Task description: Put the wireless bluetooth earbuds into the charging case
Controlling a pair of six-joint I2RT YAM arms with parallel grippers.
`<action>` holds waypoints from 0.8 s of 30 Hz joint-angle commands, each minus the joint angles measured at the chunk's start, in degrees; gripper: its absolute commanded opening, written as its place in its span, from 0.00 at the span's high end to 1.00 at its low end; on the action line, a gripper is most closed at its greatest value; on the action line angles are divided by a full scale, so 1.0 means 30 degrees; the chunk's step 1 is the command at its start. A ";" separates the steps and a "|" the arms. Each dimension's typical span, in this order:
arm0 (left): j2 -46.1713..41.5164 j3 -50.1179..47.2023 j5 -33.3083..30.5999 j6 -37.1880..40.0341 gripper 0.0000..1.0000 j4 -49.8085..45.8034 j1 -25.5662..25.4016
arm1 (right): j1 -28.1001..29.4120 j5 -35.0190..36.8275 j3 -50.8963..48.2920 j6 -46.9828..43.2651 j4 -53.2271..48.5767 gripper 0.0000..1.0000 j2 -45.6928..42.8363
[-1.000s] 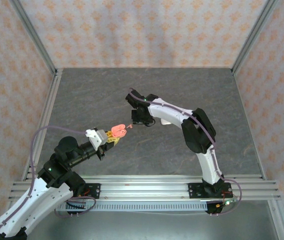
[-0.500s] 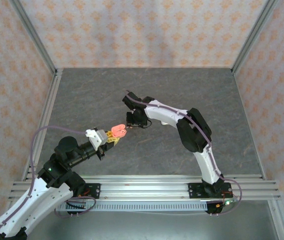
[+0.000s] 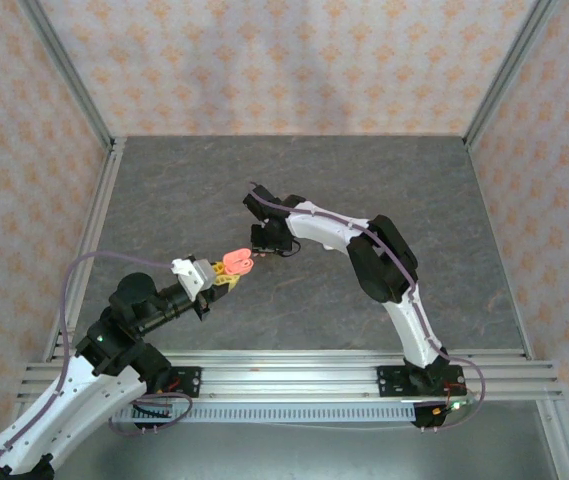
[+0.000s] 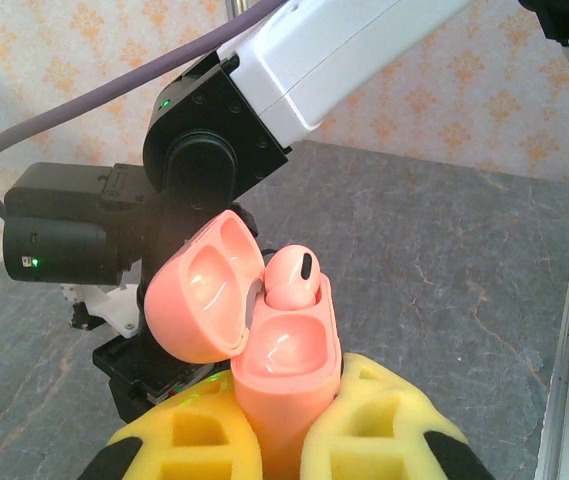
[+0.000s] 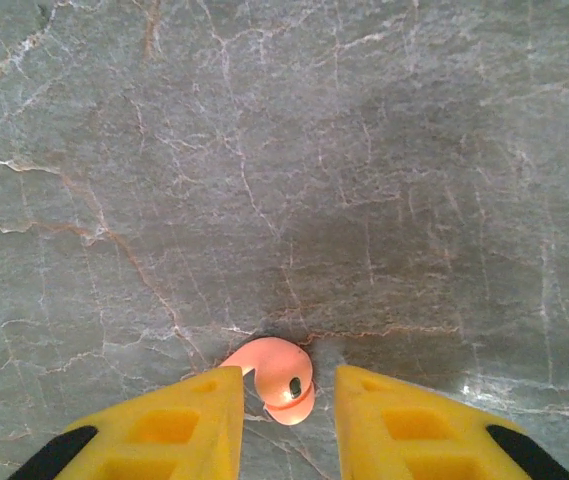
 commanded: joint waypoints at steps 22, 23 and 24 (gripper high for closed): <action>0.1553 -0.0396 0.1743 -0.1623 1.00 0.3649 -0.0130 | -0.0226 0.1606 -0.1828 -0.1972 0.0818 0.93 -0.2917; 0.1725 -0.0340 0.1807 -0.1686 1.00 0.3855 -0.0130 | -0.0343 0.1797 -0.2214 -0.2045 0.0947 0.93 -0.3450; 0.1925 -0.0293 0.1893 -0.1733 1.00 0.4020 -0.0130 | -0.0453 0.2001 -0.2612 -0.2100 0.1038 0.93 -0.3989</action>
